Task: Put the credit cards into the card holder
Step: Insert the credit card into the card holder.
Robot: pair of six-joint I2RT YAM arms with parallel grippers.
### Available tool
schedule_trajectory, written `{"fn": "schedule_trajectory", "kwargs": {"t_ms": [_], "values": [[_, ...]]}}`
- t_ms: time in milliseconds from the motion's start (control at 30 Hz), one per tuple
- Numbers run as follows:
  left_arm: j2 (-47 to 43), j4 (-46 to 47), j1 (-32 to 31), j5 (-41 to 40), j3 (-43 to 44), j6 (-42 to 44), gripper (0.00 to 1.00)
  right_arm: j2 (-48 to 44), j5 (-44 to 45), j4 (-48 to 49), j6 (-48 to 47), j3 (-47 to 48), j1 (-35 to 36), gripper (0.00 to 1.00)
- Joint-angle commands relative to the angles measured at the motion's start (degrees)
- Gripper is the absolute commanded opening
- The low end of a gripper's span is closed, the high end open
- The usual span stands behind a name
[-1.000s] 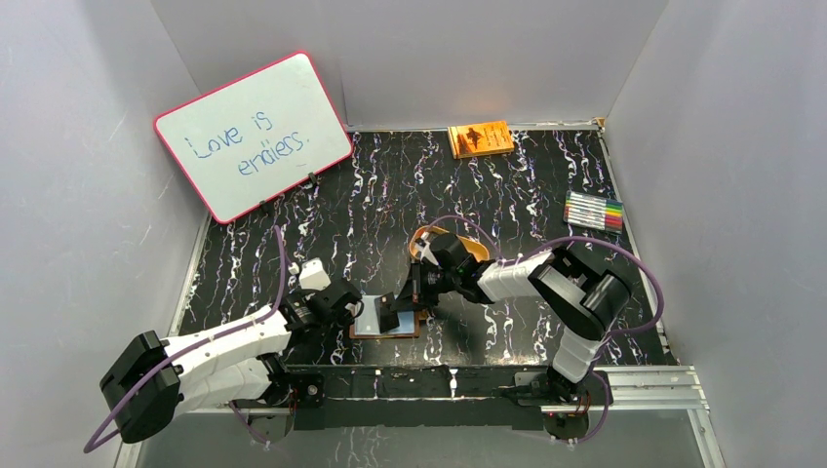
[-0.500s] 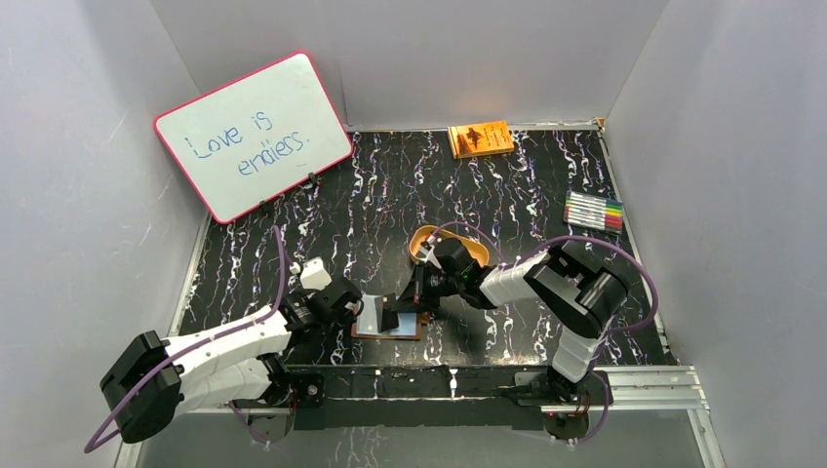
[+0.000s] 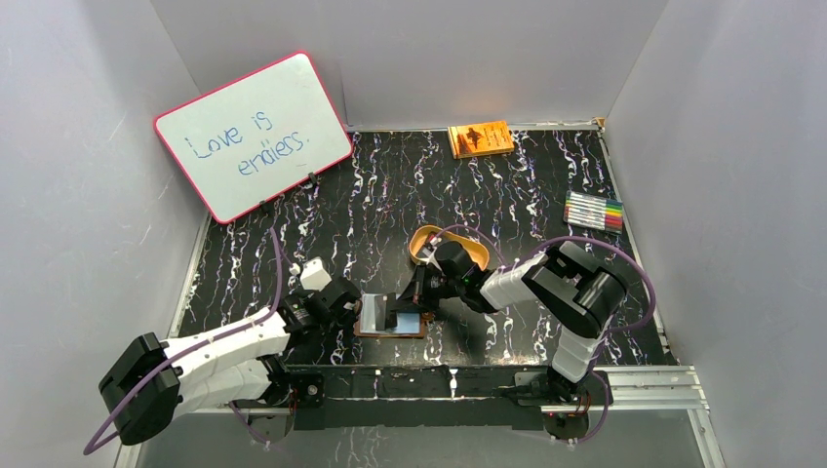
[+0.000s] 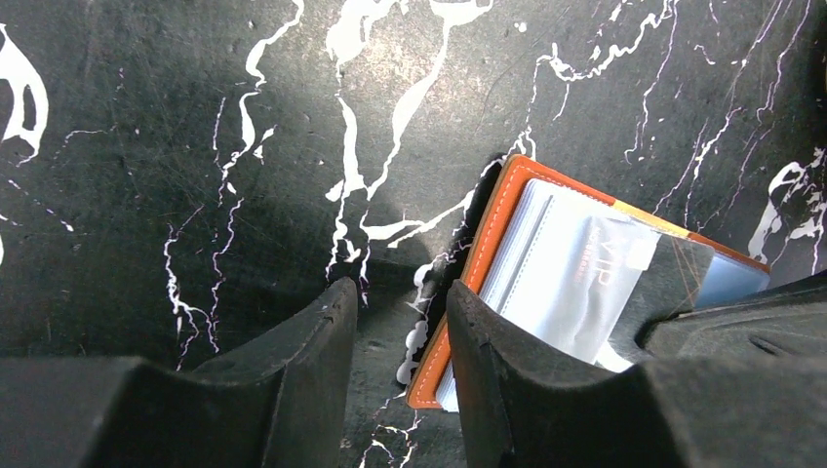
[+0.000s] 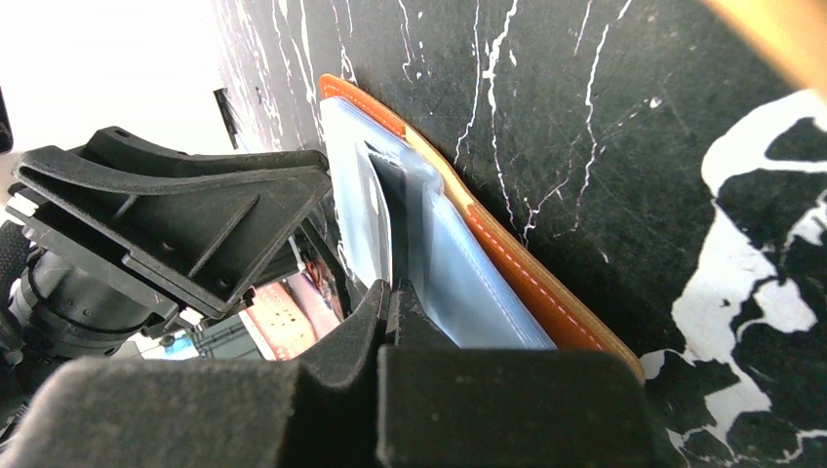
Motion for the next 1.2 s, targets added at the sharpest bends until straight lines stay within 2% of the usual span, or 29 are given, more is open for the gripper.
{"fn": "schedule_trajectory", "kwargs": {"t_ms": [0, 367, 533, 700, 1000, 1167], "values": [[1.44, -1.10, -0.11, 6.37, -2.63, -1.81, 0.38, 1.60, 1.77, 1.33, 0.95, 0.20, 1.28, 0.00], [0.99, 0.09, -0.15, 7.20, -2.89, -2.17, 0.37, 1.44, 1.90, -0.22, 0.20, 1.56, 2.18, 0.00], [0.58, 0.36, -0.11, 7.45, -3.32, -2.46, 0.37, 1.05, 1.31, -1.39, -0.55, 2.07, 2.23, 0.20], [0.22, 0.00, -0.12, 7.22, -3.42, -2.69, 0.36, -0.21, 2.24, -8.27, -3.46, 4.78, 2.30, 0.34], [-2.25, -2.35, -0.13, 5.75, -3.27, -3.10, 0.36, -4.59, 8.15, -27.20, -10.84, 10.23, 2.32, 0.50], [-3.26, -3.09, -0.14, 5.27, -2.87, -3.01, 0.37, -6.29, 10.15, -32.56, -13.50, 12.10, 2.32, 0.56]]}}
